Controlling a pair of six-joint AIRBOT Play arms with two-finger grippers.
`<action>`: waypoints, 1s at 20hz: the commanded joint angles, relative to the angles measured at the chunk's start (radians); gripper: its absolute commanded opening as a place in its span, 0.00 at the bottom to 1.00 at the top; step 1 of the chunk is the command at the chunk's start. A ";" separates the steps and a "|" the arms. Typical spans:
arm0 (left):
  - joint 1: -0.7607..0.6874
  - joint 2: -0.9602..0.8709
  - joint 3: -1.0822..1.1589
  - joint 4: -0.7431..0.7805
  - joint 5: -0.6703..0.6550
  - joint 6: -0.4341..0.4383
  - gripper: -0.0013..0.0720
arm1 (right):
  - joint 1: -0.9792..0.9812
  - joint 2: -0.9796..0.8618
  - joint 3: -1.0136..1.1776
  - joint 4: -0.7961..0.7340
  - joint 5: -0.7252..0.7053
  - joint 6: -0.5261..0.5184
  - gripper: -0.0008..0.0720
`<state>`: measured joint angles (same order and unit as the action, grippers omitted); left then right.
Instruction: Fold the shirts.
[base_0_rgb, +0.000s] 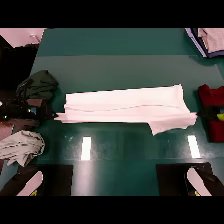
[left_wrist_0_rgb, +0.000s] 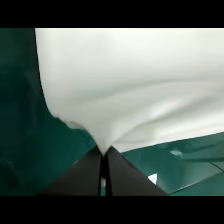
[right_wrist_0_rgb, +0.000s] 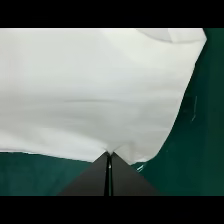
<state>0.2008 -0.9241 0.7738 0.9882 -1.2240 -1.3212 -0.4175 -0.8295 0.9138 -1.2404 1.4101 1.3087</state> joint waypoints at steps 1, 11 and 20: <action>0.001 -0.117 0.060 -0.072 0.096 -0.006 0.05 | 0.057 -0.162 0.103 0.015 -0.068 -0.012 0.03; 0.001 -0.415 0.225 -0.116 0.269 -0.006 0.05 | 0.216 -0.572 0.394 0.011 -0.203 0.038 0.03; 0.001 -0.472 0.225 -0.377 0.509 0.098 0.85 | 0.274 -0.760 0.550 0.048 -0.361 0.154 0.22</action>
<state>0.2012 -1.3872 0.9974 0.7151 -0.8021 -1.2461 -0.1570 -1.5486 1.4349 -1.2190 1.1168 1.4158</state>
